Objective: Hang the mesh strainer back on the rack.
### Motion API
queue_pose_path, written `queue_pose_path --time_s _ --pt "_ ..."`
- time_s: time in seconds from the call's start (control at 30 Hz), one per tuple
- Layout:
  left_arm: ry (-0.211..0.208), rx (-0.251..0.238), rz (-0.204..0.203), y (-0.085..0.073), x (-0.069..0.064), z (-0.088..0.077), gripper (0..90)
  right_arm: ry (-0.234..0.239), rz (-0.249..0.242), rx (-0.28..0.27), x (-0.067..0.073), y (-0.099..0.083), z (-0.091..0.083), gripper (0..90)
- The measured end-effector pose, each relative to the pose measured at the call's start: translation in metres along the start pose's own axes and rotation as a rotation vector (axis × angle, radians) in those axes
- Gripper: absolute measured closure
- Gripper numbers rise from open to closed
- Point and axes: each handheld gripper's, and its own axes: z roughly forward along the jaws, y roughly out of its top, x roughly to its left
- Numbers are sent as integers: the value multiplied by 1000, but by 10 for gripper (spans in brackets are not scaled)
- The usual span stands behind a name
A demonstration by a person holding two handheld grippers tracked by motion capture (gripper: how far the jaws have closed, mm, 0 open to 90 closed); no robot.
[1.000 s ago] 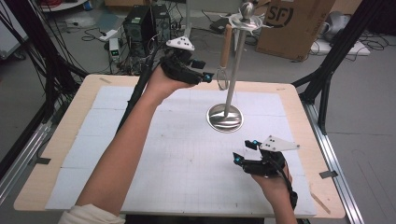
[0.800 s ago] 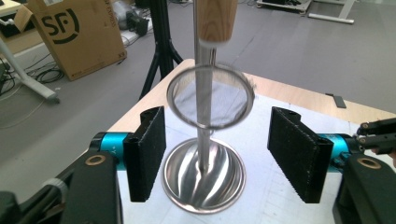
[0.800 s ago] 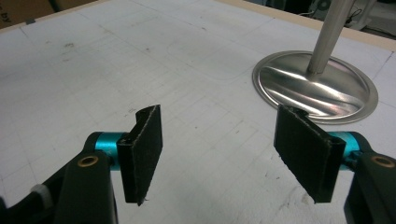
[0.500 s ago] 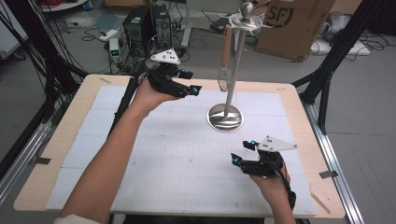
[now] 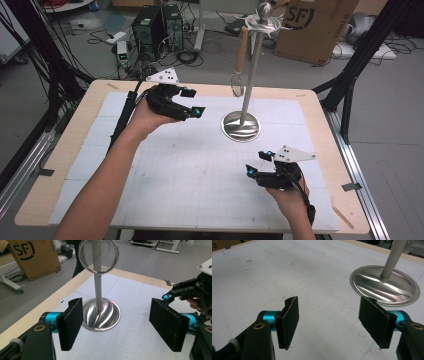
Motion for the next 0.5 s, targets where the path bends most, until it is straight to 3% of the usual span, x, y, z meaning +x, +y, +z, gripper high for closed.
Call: queue_pose_path --time_s 0.5 --pt "51 1 -20 -34 -5 -26 237 -1 -3 4 0 0 1 319"
